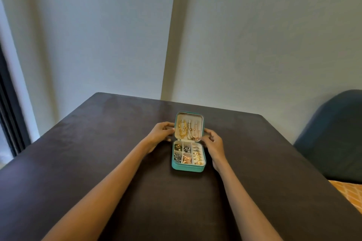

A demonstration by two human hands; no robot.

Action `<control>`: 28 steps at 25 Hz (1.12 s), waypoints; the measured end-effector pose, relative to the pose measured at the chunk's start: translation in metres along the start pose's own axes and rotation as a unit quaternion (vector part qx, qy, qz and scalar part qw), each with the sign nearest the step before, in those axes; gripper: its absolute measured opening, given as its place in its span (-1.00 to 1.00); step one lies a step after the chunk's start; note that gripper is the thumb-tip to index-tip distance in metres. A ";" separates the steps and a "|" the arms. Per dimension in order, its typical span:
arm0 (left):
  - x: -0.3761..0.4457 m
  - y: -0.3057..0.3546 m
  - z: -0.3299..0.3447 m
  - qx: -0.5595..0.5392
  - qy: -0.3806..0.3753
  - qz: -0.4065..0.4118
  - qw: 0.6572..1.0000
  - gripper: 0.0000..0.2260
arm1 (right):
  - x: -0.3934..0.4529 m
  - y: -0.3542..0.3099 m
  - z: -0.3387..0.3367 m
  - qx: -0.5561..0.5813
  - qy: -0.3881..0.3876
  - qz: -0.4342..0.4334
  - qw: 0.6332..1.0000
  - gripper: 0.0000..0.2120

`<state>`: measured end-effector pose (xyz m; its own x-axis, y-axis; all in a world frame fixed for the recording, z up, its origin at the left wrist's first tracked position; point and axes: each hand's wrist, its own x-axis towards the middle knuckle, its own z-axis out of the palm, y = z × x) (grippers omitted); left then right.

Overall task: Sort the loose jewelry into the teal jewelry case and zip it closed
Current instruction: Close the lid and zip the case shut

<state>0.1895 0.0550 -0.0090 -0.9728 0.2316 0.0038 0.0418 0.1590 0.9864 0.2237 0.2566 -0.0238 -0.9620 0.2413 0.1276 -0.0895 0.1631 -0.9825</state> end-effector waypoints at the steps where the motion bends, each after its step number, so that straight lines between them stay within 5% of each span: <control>1: -0.001 -0.004 0.000 -0.031 -0.003 0.013 0.999 -0.75 | 0.000 0.000 -0.001 0.017 -0.006 -0.004 1.000 -0.72; 16: -0.030 -0.011 0.004 -0.052 0.015 0.122 0.991 -0.72 | -0.024 0.000 0.000 0.067 0.032 -0.015 0.997 -0.68; 28: -0.060 -0.014 0.007 0.017 -0.025 0.134 0.991 -0.66 | -0.052 -0.001 -0.008 0.043 0.066 0.002 0.997 -0.77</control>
<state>0.2492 0.0452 -0.0241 -0.9133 0.3173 0.2552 0.3049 0.1176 0.9451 0.2755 0.2517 -0.0282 -0.9206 0.3668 0.1342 -0.1127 0.0796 -0.9904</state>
